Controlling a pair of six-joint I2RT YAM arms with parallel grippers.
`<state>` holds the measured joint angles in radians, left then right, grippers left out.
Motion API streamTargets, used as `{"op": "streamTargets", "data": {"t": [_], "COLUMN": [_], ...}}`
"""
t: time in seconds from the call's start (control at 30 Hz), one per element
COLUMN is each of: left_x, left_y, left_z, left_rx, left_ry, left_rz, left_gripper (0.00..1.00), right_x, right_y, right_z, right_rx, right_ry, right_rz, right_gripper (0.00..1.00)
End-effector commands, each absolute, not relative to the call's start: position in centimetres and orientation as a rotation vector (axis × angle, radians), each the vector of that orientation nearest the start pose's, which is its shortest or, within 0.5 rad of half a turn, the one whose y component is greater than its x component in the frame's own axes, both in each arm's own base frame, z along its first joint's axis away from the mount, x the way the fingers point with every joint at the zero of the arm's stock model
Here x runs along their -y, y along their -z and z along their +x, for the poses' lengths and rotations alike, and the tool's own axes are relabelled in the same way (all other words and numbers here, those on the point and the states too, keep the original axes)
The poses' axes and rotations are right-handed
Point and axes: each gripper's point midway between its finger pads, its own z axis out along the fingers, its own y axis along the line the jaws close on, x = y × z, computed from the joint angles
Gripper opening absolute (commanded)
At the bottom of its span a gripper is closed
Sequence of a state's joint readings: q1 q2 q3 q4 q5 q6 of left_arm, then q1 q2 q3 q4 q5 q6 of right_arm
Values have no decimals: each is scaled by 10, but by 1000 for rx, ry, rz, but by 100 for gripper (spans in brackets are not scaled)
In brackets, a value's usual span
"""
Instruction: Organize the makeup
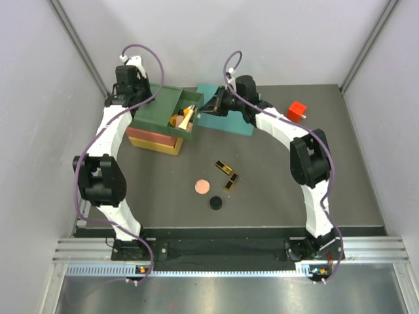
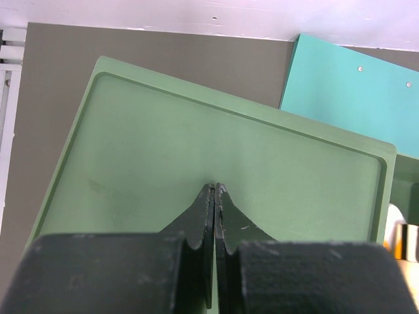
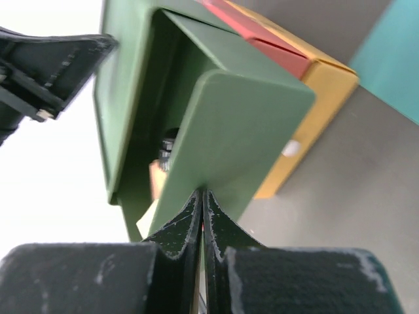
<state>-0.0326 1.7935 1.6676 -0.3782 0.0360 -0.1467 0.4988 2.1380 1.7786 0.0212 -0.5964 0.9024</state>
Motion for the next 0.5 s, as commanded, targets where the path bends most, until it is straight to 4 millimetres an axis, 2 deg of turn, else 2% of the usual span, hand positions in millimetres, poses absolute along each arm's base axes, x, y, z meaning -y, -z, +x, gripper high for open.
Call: {"op": "streamTargets", "data": {"t": [0.0,0.07,0.1,0.17,0.2,0.23,0.27,0.3,0.33,0.47], "left_x": [26,25,26,25,25,25,24,24,24,24], "left_y": [-114,-114,-115,-114,-114,-114,-114,-114,-114,-113], "left_z": [454,454,455,454,454,453,453,453,453,451], "left_rx": [-2580,-2583,-2579,-2581,-2583,-2583,-2584,-2583,-2583,-2589], "left_ry": [103,100,101,96,94,94,90,92,90,87], "left_rz": [-117,-117,-117,-119,-119,-119,-120,-120,-120,-119], "left_gripper": [0,0,0,0,0,0,0,0,0,0], "right_x": [-435,-448,-453,-466,-471,-478,-482,-486,-492,-501], "right_y": [-250,-256,-247,-252,-245,-250,-250,-239,-247,-244], "right_z": [448,442,442,435,435,431,431,431,429,429], "right_rx": [-2055,-2048,-2063,-2058,-2074,-2063,-2064,-2091,-2075,-2075], "right_ry": [-1558,-1591,-1598,-1635,-1635,-1644,-1649,-1651,-1670,-1692], "right_rz": [-154,-181,-182,-206,-205,-221,-226,-222,-238,-242], "right_gripper": [0,0,0,0,0,0,0,0,0,0]}}
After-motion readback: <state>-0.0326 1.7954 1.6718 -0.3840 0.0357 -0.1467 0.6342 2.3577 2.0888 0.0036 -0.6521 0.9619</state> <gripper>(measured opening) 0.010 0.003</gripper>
